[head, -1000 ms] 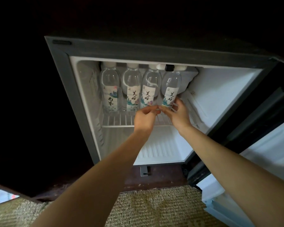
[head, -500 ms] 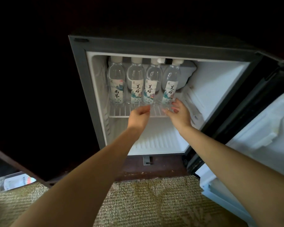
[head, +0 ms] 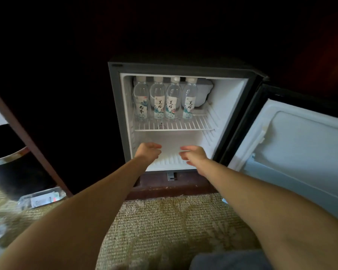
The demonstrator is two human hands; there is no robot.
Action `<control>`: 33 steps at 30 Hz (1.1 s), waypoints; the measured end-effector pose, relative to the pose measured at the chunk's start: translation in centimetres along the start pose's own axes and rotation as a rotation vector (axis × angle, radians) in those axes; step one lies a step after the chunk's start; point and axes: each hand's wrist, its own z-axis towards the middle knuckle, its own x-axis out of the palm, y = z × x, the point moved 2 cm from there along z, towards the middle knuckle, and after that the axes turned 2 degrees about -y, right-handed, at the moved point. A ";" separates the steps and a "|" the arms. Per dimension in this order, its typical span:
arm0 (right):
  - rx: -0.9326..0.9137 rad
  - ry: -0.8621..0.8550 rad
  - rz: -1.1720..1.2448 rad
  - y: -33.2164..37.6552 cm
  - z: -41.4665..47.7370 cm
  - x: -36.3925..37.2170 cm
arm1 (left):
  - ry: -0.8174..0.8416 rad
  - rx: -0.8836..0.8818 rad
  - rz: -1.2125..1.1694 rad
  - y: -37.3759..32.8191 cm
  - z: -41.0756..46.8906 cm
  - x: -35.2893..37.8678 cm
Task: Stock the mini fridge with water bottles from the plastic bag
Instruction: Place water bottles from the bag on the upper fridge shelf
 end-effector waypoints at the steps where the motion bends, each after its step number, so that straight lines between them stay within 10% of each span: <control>1: 0.002 0.039 0.032 0.2 -1.2 0.6 | 0.016 0.012 -0.022 -0.3 -1.1 -0.1; 24: -0.280 0.404 -0.003 7.5 -22.3 10.7 | -0.074 -0.054 -0.181 2.7 -19.5 -19.3; 33: -0.242 0.561 -0.086 9.7 -25.5 20.5 | -0.379 -0.093 -0.032 9.7 -21.1 -28.8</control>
